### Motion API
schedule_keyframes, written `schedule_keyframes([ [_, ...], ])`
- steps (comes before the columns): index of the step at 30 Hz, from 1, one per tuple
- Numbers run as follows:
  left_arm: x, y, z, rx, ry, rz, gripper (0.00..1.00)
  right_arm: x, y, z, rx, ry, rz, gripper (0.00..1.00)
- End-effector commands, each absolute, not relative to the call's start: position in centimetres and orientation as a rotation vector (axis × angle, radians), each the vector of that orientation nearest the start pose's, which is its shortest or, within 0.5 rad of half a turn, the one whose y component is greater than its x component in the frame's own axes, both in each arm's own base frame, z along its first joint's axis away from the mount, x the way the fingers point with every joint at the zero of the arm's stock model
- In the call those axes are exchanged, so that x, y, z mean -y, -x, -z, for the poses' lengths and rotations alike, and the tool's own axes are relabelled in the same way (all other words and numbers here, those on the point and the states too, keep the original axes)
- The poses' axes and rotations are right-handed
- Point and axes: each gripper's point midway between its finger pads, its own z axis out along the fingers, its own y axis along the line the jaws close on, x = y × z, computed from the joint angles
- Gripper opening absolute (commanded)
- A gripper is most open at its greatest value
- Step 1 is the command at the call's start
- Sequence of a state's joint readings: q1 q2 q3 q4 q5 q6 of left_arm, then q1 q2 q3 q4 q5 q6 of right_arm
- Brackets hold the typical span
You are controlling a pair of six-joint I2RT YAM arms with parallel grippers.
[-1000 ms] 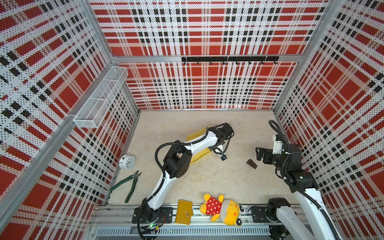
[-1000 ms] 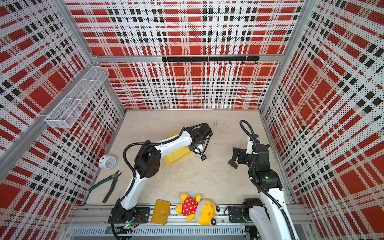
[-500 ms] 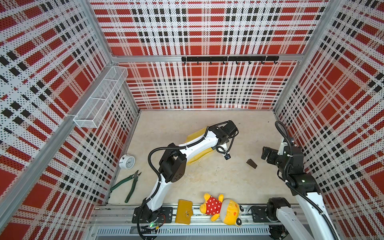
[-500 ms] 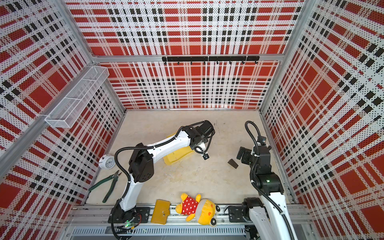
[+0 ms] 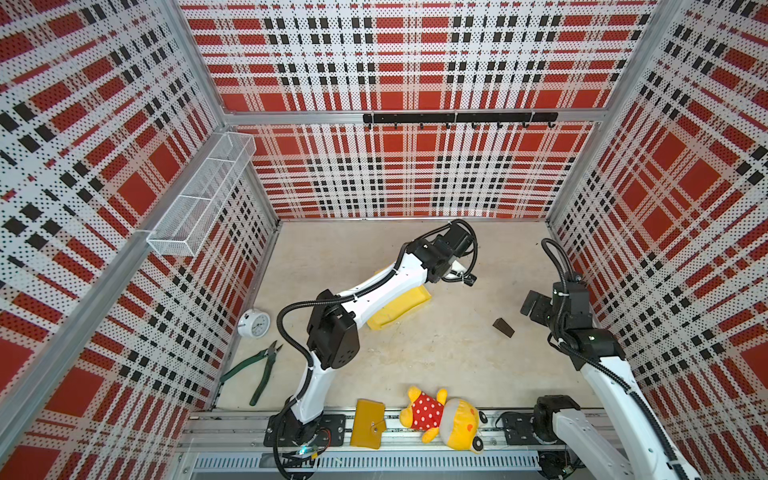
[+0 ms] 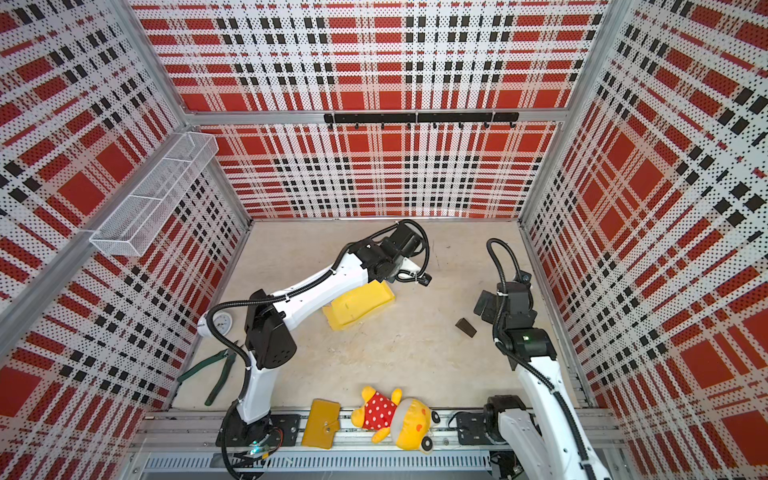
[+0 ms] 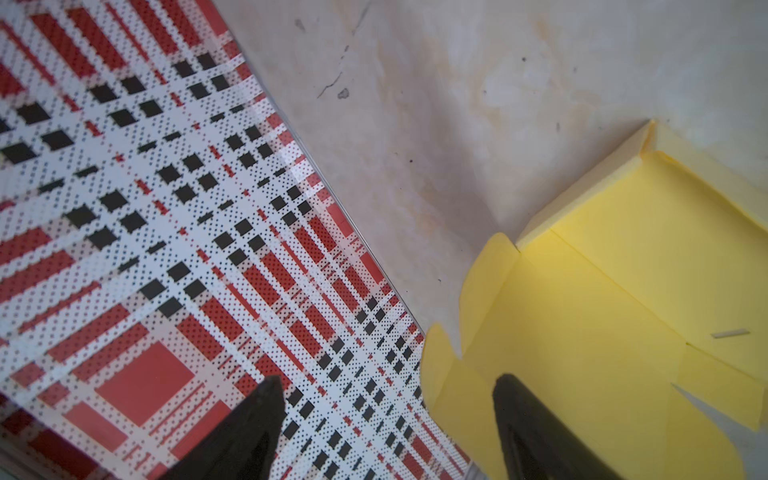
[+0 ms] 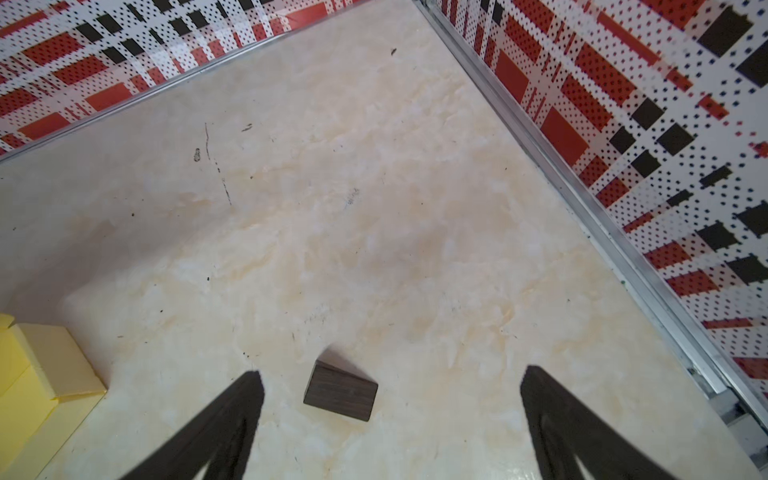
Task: Fold the paper box
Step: 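Set the yellow box down, open the left gripper and withdraw it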
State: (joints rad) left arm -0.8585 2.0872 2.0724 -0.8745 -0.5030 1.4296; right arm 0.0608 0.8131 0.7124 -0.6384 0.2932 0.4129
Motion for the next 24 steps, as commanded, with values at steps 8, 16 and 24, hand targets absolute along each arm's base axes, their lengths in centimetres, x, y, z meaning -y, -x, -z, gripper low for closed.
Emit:
schedule_keyframes([
  [8, 29.8, -42.7, -37.3, 3.288, 2.459, 0.648, 1.0, 3.0, -29.0, -20.5, -2.083, -0.585, 0.004, 1.0],
  [16, 22.2, -42.7, -42.1, 3.966, 1.553, -0.261, 1.0, 2.5, -29.1, -20.8, -2.073, -0.575, -0.042, 1.0],
  [24, 16.4, -43.2, -40.8, 4.049, 0.892, -0.796, 1.0, 1.7, -30.4, -21.8, -2.04, -0.574, -0.093, 1.0],
])
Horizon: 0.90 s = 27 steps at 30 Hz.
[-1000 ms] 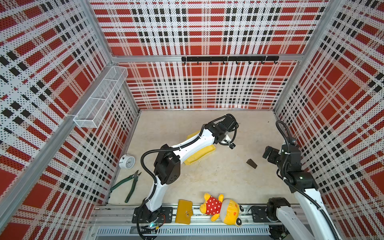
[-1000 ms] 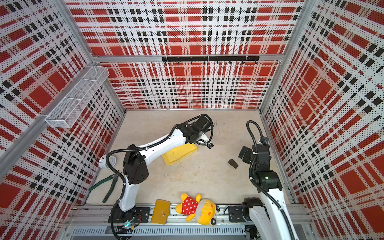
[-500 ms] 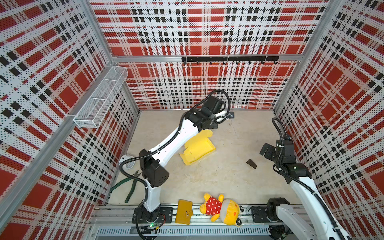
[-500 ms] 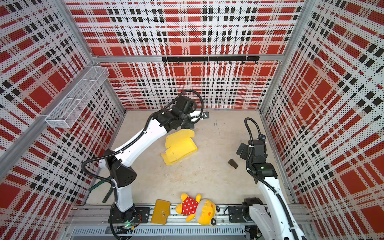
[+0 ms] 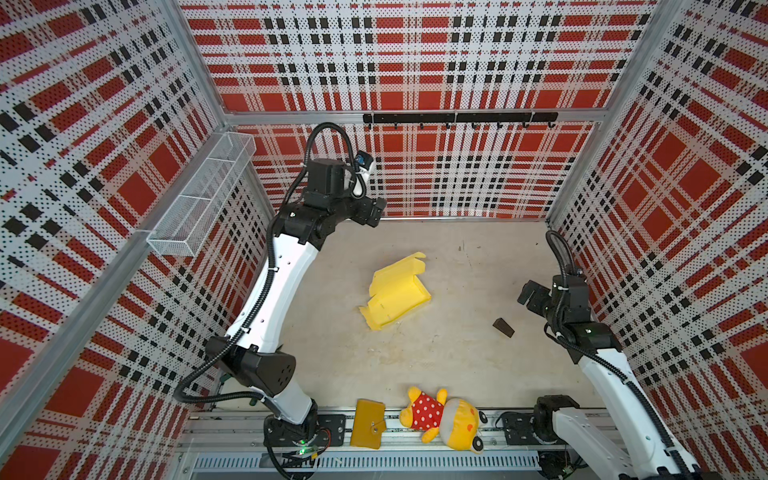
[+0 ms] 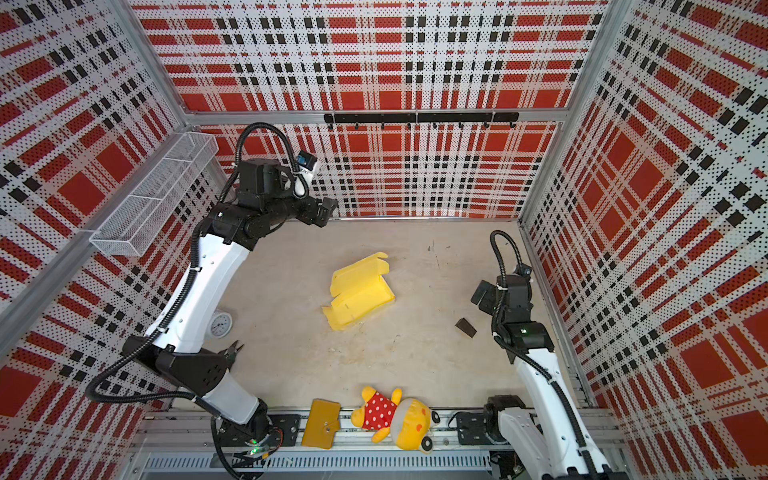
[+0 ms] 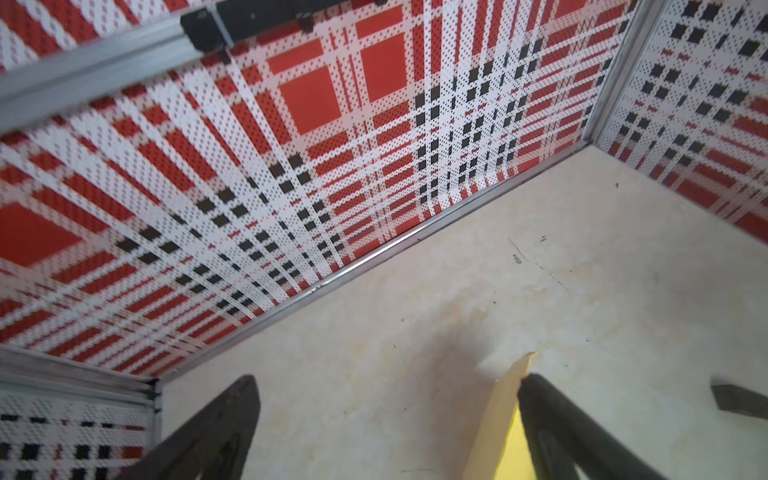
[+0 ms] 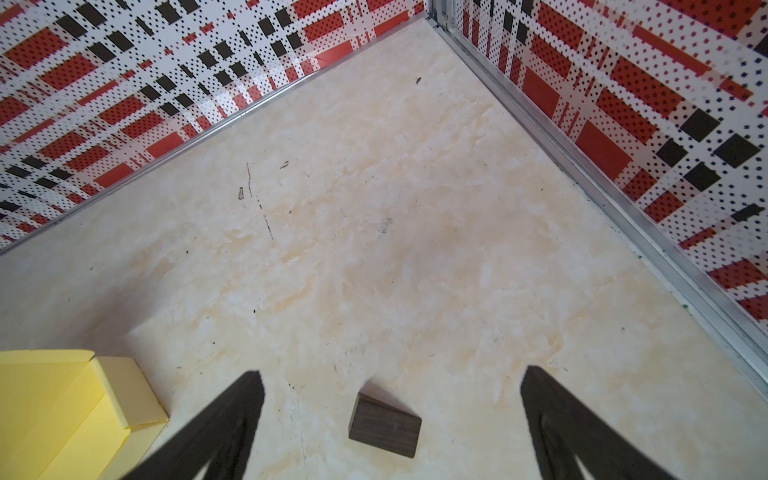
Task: Fold the paper box
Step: 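Set the yellow box down, open the left gripper and withdraw it, then move the open right gripper toward the yellow box's upright wall edge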
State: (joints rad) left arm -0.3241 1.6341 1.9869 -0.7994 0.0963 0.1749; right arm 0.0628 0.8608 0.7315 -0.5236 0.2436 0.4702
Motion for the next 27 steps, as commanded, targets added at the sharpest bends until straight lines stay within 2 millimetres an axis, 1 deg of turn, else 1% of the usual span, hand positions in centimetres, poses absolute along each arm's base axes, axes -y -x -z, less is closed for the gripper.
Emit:
schedule_keyframes([
  [1, 15.9, -43.1, -40.6, -1.985, -0.418, 0.403, 1.0, 1.2, -30.7, -21.9, -2.035, -0.554, -0.106, 1.0],
  [3, 14.8, -42.9, -39.7, -2.002, -0.375, 0.438, 1.0, 0.5, -31.1, -22.2, -2.03, -0.512, -0.107, 1.0],
  [7, 12.4, -42.8, -36.6, -2.05, -0.253, 0.537, 1.0, -1.1, -32.3, -22.0, -2.077, -0.448, -0.078, 1.0],
  [9, 11.3, -42.3, -35.1, -2.069, -0.194, 0.61, 0.99, -2.5, -33.1, -22.1, -2.103, -0.375, -0.062, 1.0],
  [11, 10.3, -41.7, -33.6, -2.085, -0.153, 0.643, 0.99, -4.1, -33.8, -22.2, -2.102, -0.294, -0.059, 1.0],
  [14, 8.8, -40.8, -31.6, -2.099, -0.078, 0.678, 1.0, -6.1, -34.9, -22.2, -2.097, -0.228, -0.127, 1.0],
  [15, 8.4, -40.4, -30.9, -2.109, -0.065, 0.688, 0.99, -6.9, -35.3, -22.3, -2.099, -0.206, -0.162, 1.0],
  [18, 7.6, -39.4, -28.7, -2.154, -0.06, 0.665, 1.0, -8.6, -36.3, -22.2, -2.097, -0.131, -0.193, 1.0],
  [21, 6.3, -38.6, -26.4, -2.18, -0.023, 0.617, 1.0, -9.9, -37.2, -21.1, -2.132, -0.086, -0.19, 1.0],
  [22, 6.0, -38.4, -25.9, -2.171, -0.007, 0.632, 0.99, -10.9, -37.3, -20.8, -2.152, -0.053, -0.218, 1.0],
  [24, 5.3, -38.0, -24.7, -2.163, 0.041, 0.662, 1.0, -12.5, -37.5, -20.3, -2.17, 0.016, -0.218, 1.0],
  [27, 4.7, -37.9, -23.4, -2.136, 0.048, 0.665, 0.99, -14.9, -37.4, -19.8, -2.156, 0.106, -0.232, 1.0],
])
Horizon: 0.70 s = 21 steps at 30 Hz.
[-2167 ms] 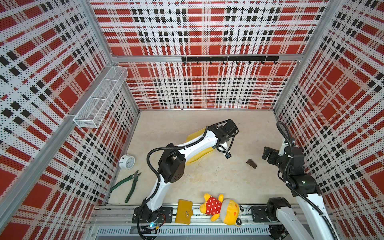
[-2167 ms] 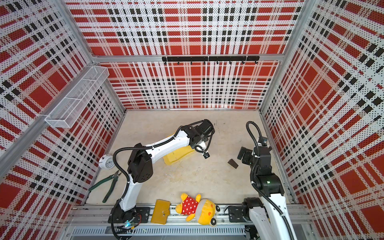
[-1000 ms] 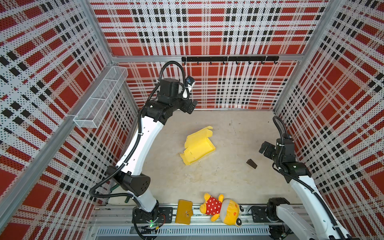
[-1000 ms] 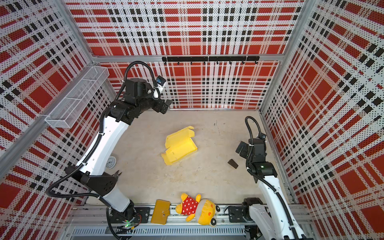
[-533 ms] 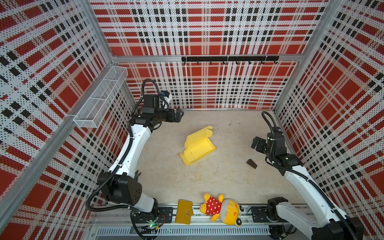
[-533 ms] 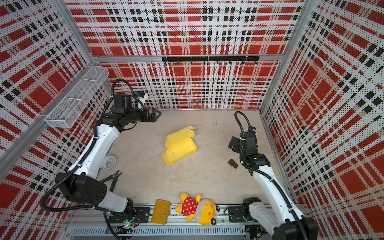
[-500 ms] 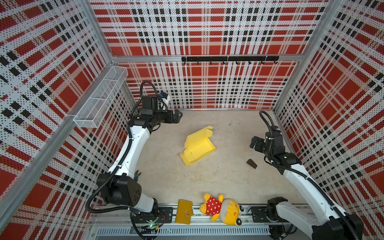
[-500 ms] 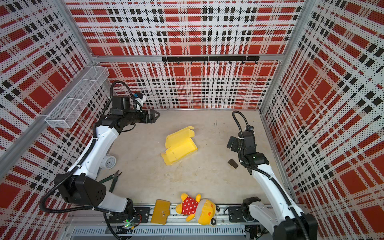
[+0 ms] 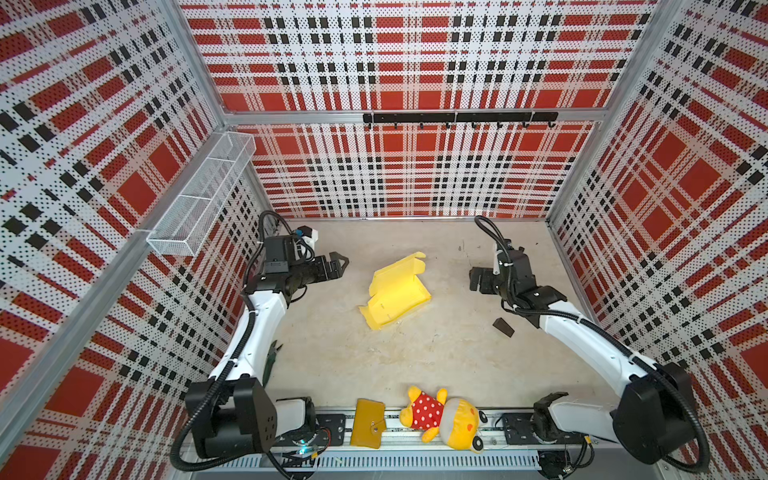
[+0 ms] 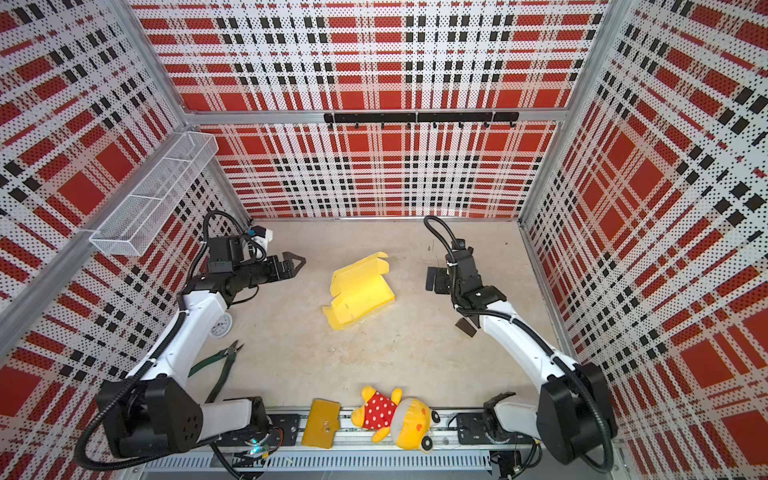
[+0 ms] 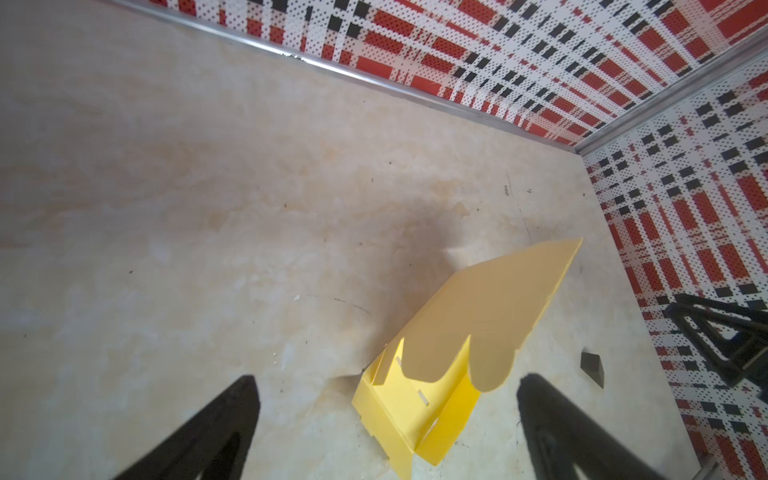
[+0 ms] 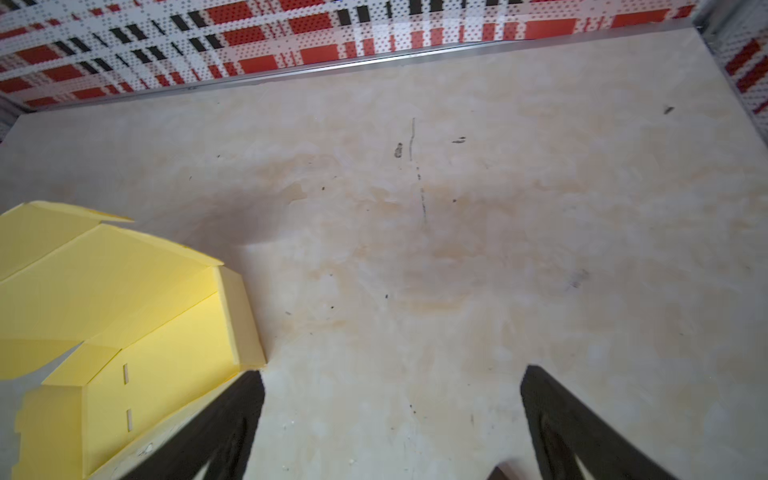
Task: Fold the paper box
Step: 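Move the open right gripper toward the yellow box's upright wall edge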
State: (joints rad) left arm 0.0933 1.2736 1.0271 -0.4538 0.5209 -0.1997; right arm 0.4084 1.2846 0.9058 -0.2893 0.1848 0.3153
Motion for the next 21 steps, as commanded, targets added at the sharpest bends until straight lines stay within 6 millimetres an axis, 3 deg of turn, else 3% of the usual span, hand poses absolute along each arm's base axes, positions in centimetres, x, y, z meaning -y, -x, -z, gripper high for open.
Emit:
schedule_keyframes([
  [1, 4.4, -37.9, -23.2, -2.131, 0.053, 0.658, 0.99, -15.6, -37.3, -19.6, -2.158, 0.131, -0.25, 1.0],
  [5, 3.8, -37.3, -23.5, -2.1, 0.011, 0.628, 0.99, -17.6, -36.9, -18.0, -2.19, 0.18, -0.308, 1.0],
  [12, 3.3, -35.2, -22.2, -2.148, -0.108, 0.549, 0.99, -21.1, -35.7, -15.9, -2.221, 0.291, -0.42, 1.0],
  [18, 3.3, -36.2, -19.9, -2.239, -0.158, 0.596, 0.99, -20.9, -34.5, -15.5, -2.242, 0.296, -0.444, 1.0],
  [21, 3.5, -36.7, -20.0, -2.214, -0.143, 0.603, 0.99, -20.7, -34.6, -15.2, -2.231, 0.333, -0.41, 1.0],
])
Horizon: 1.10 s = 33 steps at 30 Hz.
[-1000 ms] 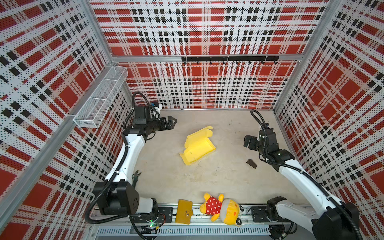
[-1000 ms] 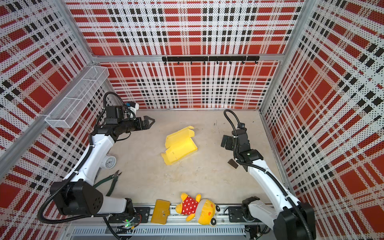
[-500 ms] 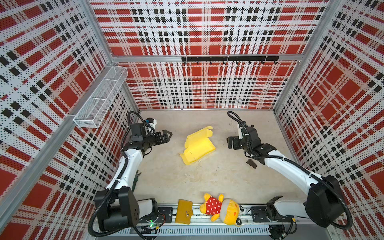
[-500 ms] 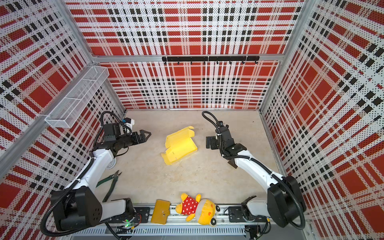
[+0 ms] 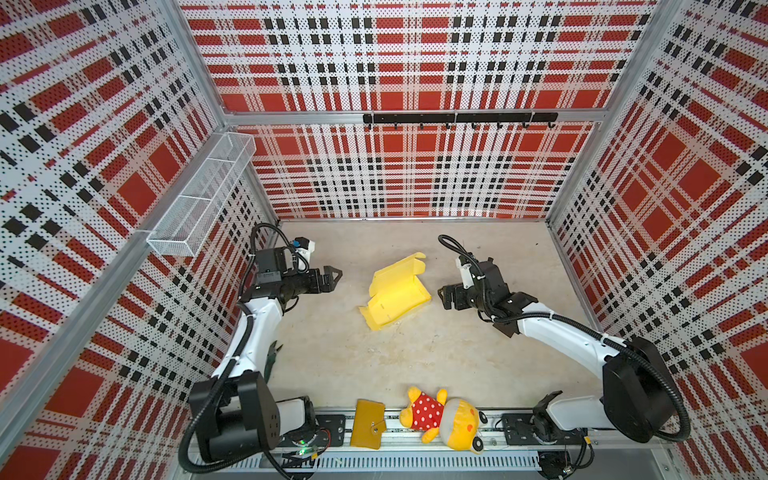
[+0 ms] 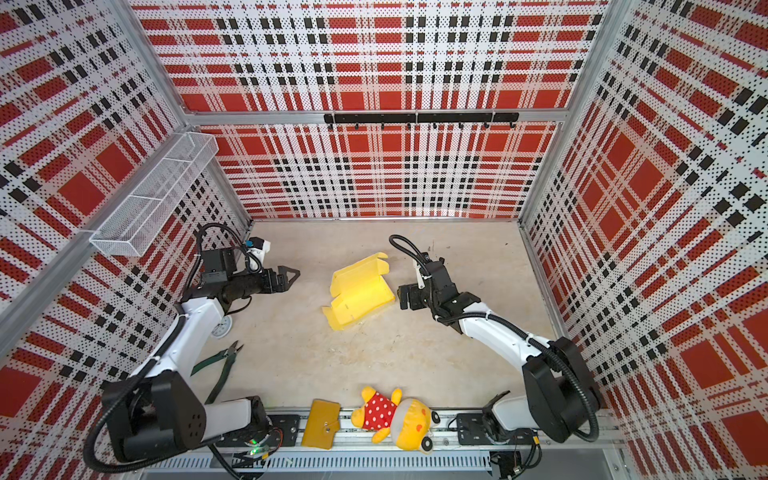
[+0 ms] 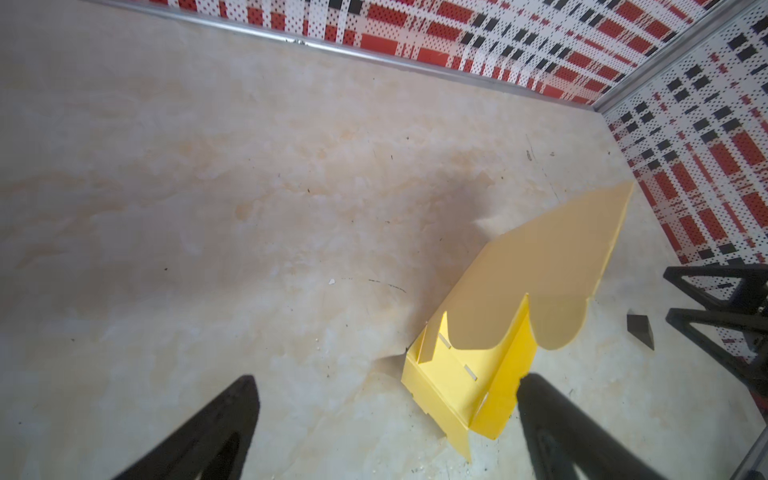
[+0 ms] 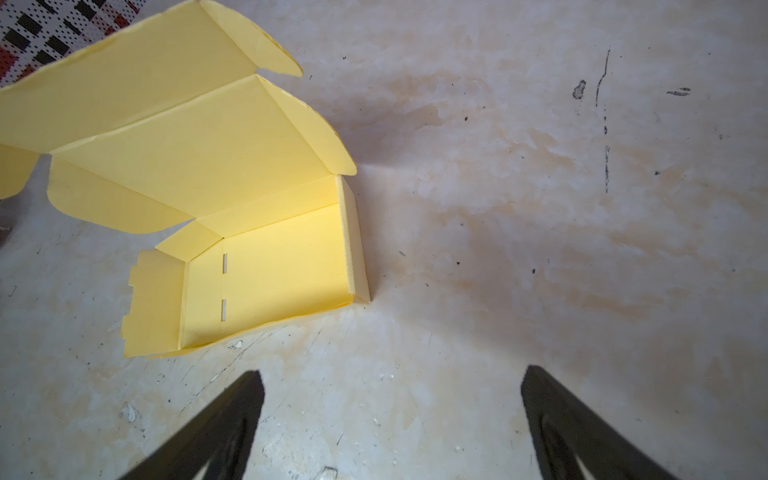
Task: Fold the paper box
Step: 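Move the open right gripper toward the yellow box's upright wall edge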
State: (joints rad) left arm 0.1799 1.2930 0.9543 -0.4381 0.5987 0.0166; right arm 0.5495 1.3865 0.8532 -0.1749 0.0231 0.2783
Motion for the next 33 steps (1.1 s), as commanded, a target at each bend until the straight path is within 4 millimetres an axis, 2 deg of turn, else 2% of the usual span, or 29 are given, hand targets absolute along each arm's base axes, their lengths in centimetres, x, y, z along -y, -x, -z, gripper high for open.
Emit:
schedule_keyframes([
  [1, 3.9, -36.6, -20.2, -2.206, -0.173, 0.587, 0.99, -20.8, -34.9, -15.1, -2.217, 0.342, -0.4, 1.0],
  [5, 5.2, -35.6, -20.6, -2.201, -0.272, 0.514, 1.0, -22.0, -36.3, -13.9, -2.214, 0.358, -0.417, 1.0],
  [11, 4.6, -35.0, -22.0, -2.149, -0.182, 0.577, 1.0, -23.9, -36.9, -12.9, -2.273, 0.324, -0.503, 0.94],
  [16, 6.0, -34.8, -22.8, -2.124, -0.236, 0.597, 0.99, -25.1, -37.4, -12.6, -2.281, 0.334, -0.503, 0.93],
  [23, 5.4, -35.7, -23.0, -2.104, -0.198, 0.594, 0.99, -26.3, -37.2, -11.9, -2.286, 0.31, -0.488, 0.92],
  [26, 5.9, -36.1, -23.5, -2.099, -0.205, 0.627, 0.99, -27.0, -37.2, -11.6, -2.274, 0.32, -0.464, 0.91],
  [29, 6.1, -36.1, -24.2, -2.085, -0.204, 0.625, 0.99, -27.5, -37.3, -11.4, -2.282, 0.339, -0.438, 0.91],
  [33, 5.5, -36.0, -24.1, -2.092, -0.195, 0.579, 1.0, -28.3, -37.5, -11.3, -2.302, 0.39, -0.43, 0.89],
])
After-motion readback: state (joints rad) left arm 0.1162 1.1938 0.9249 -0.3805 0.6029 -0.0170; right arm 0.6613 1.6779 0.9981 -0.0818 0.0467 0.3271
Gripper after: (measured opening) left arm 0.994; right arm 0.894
